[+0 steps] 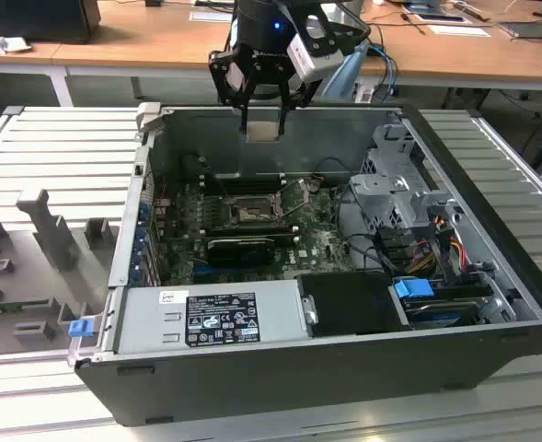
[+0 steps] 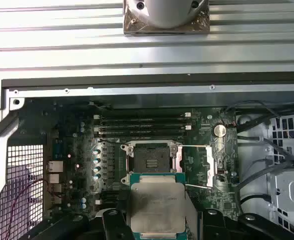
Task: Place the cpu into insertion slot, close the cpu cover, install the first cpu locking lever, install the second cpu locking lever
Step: 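Place the cpu into insertion slot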
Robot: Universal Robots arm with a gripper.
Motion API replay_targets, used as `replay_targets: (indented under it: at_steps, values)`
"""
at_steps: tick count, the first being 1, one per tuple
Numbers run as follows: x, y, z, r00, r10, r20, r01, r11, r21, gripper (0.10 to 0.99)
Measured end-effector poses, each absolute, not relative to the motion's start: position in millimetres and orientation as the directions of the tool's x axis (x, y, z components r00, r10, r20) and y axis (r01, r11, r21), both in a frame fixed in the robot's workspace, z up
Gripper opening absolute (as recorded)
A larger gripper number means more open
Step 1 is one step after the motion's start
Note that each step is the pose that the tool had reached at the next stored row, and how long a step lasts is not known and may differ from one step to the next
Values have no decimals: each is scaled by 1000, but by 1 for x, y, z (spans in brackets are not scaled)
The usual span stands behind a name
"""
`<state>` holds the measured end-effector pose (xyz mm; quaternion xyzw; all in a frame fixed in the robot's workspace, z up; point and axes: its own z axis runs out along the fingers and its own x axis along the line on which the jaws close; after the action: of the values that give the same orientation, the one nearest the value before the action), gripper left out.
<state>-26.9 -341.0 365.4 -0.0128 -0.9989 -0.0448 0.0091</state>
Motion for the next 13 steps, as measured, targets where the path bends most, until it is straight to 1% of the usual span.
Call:
replay_targets:
  at_steps: [13]
  values:
    - [-27,-341,365,-993,119,19,120,989,89,525]
